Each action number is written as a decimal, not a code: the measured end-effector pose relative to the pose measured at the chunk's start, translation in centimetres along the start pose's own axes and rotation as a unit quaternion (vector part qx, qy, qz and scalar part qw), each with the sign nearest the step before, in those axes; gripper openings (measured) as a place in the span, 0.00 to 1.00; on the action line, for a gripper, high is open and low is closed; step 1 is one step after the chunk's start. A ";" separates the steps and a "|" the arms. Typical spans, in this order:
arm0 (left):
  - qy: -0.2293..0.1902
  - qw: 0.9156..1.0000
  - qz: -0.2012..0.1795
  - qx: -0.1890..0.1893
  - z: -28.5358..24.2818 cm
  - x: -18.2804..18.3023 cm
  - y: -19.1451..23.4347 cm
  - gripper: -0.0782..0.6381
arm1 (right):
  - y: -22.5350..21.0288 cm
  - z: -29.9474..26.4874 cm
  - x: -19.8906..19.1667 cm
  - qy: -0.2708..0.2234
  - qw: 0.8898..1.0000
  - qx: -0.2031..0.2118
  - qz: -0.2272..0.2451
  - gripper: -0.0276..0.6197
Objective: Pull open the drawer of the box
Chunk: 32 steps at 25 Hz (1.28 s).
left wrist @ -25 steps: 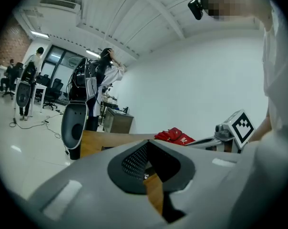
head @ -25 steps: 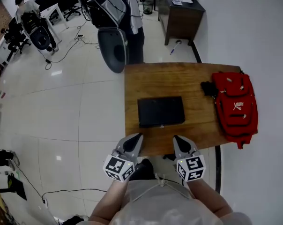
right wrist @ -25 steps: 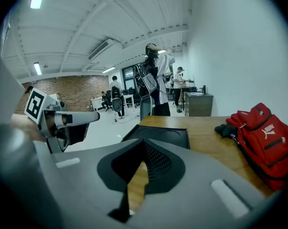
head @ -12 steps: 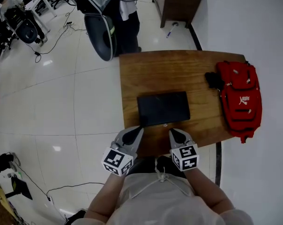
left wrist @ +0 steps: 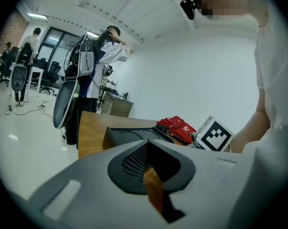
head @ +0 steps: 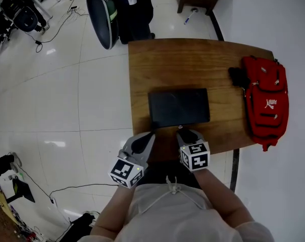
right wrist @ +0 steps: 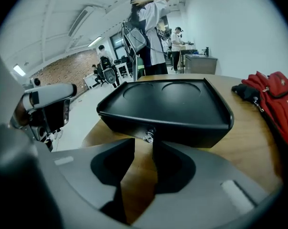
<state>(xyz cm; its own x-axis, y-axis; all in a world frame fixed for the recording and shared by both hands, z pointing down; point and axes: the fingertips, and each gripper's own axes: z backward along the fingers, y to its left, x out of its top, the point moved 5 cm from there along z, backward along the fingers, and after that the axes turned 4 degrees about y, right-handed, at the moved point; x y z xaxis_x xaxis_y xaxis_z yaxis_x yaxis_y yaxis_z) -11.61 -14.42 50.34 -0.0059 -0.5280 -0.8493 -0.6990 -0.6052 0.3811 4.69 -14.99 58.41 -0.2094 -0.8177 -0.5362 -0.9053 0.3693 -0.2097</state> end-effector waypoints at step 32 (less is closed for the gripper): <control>0.010 1.000 0.014 0.012 1.5 -2.6 -0.6 0.12 | 0.8 0.2 -3.8 0.046 0.998 0.001 -0.032 0.16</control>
<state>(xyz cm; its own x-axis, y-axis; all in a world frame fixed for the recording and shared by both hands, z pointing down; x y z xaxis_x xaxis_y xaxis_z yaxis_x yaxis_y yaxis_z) -12.27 -11.82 51.78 -0.0119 -0.5558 -0.8313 -0.7158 -0.5758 0.3951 4.84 -11.52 60.08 -0.1845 -0.8770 -0.4437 -0.9172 0.3159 -0.2430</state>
